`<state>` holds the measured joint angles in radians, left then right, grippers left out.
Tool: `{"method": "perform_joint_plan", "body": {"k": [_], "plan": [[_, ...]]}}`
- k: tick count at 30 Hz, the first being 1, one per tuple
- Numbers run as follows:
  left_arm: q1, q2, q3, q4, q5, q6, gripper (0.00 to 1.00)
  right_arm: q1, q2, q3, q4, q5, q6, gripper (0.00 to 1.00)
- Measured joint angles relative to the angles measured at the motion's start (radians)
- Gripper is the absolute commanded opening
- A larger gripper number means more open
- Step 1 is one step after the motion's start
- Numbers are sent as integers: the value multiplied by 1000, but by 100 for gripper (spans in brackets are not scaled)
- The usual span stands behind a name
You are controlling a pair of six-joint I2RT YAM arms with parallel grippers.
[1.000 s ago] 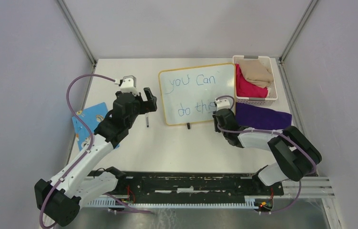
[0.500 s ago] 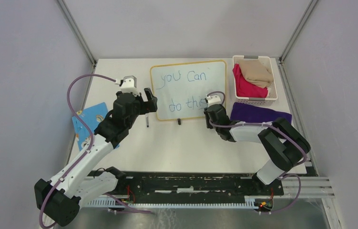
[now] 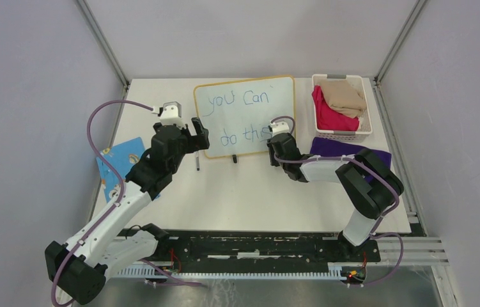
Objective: Write a sentence on the whiteboard
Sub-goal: Move the whiteboard to the center of the board.
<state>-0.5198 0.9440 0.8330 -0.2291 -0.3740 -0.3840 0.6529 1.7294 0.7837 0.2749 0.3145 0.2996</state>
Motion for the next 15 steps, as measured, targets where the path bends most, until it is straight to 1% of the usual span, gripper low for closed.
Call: {"method": "perform_joint_plan", "body": {"k": [5, 8, 15], "plan": [[0, -5, 0, 0, -11, 0, 98, 0, 0, 0, 1, -5, 1, 47], [0, -5, 0, 0, -14, 0, 98, 0, 0, 0, 1, -16, 0, 52], [0, -5, 0, 1, -17, 0, 98, 2, -18, -1, -7, -27, -1, 54]]}}
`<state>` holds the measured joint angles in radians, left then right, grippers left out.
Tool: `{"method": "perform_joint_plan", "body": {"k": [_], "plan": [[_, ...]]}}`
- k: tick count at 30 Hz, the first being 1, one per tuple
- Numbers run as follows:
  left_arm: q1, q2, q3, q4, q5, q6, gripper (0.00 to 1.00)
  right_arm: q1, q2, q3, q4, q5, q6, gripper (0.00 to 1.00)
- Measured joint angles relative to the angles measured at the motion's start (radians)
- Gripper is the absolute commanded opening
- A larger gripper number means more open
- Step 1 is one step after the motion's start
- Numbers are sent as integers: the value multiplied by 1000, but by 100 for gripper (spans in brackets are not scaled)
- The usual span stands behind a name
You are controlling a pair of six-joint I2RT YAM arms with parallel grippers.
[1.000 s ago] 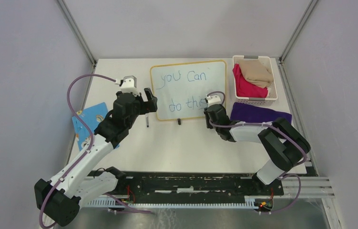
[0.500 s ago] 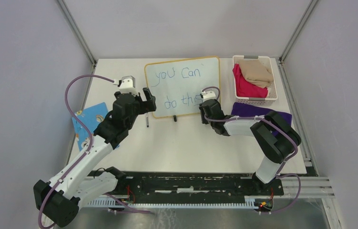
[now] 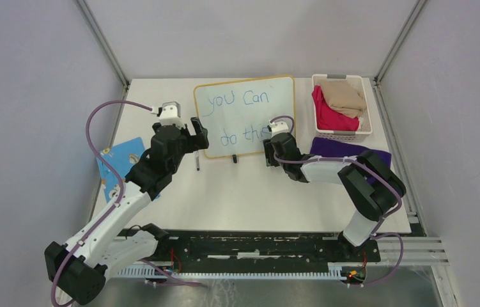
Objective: Write a sentence on the whiteboard
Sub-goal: Move the whiteboard to the center of the board.
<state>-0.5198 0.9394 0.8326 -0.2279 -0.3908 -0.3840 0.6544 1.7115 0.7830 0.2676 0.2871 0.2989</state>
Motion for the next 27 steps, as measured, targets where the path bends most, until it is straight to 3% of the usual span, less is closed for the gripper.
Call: {"method": "perform_joint_plan", "body": {"k": [13, 21, 27], "plan": [[-5, 0, 0, 0, 3, 0, 97, 0, -12, -2, -1, -10, -8, 57], [-11, -2, -1, 9, 32, 1, 97, 0, -131, -21, -34, -16, -26, 75], [-21, -13, -5, 26, 61, 12, 97, 0, -346, -96, -63, -12, -42, 84]]}}
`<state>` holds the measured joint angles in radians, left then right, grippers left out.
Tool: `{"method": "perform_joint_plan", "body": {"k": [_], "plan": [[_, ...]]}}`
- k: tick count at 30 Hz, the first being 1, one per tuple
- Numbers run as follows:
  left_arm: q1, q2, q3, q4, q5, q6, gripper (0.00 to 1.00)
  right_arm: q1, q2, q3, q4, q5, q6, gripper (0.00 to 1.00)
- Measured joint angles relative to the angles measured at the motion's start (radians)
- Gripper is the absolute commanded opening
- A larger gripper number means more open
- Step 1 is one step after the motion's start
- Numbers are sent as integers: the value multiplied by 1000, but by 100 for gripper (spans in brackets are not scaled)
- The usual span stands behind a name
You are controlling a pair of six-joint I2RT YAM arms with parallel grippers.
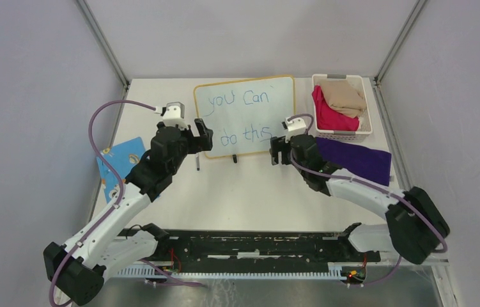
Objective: Write a sentence on the whiteboard
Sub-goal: Move the whiteboard to the center of the board.
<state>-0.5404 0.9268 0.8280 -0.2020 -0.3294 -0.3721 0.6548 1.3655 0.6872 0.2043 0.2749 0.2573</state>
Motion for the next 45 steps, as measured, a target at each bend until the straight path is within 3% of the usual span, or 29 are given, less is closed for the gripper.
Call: {"method": "perform_joint_plan", "body": {"k": [6, 8, 16, 24, 32, 39, 45], "plan": [[-10, 0, -1, 14, 46, 4, 99, 7, -306, -97, -61, 42, -32, 88], [-12, 0, -2, 29, 74, 11, 99, 15, -399, -116, -70, 74, -46, 97], [-21, 8, 6, 103, 279, 23, 100, 68, -651, -188, -63, 326, 28, 98], [-23, -7, 66, 195, 179, 28, 100, 68, -861, -388, 173, 460, 14, 98], [-23, -174, -63, 282, 61, 32, 100, 68, -843, -375, 214, 486, -146, 98], [-38, -22, 37, 163, 61, 33, 100, 68, -728, -315, 170, 477, -138, 98], [-47, 10, 38, 104, 113, 32, 100, 68, -614, -270, 136, 443, -109, 98]]}}
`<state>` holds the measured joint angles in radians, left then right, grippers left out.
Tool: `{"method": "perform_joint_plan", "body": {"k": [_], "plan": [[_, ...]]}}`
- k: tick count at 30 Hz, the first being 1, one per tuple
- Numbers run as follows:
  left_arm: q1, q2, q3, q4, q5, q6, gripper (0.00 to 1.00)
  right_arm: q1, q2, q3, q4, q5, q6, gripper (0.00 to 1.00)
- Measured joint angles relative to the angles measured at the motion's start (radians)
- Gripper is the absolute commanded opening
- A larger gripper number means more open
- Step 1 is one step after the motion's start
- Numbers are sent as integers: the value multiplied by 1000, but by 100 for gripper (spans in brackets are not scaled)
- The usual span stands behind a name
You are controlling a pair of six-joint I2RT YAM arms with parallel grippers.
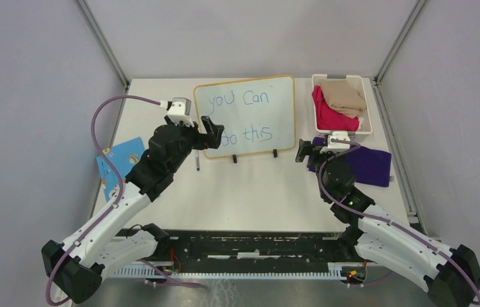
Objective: Write a sentence on the whiteboard
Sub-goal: Move the whiteboard to the center of the board, then reset both arms
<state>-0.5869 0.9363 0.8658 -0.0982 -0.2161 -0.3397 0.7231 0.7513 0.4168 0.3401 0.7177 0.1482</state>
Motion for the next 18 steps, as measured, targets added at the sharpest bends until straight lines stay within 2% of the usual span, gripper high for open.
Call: {"method": "perform_joint_plan", "body": {"k": [7, 12, 18], "plan": [[-8, 0, 0, -1, 40, 0, 100, 0, 136, 36, -28, -48, 18, 98], [-19, 0, 0, -1, 42, 1, 100, 14, 256, 235, -102, -87, 13, 98], [-21, -1, 1, -2, 34, 33, 100, 80, 258, 420, -83, -72, -51, 98]]}}
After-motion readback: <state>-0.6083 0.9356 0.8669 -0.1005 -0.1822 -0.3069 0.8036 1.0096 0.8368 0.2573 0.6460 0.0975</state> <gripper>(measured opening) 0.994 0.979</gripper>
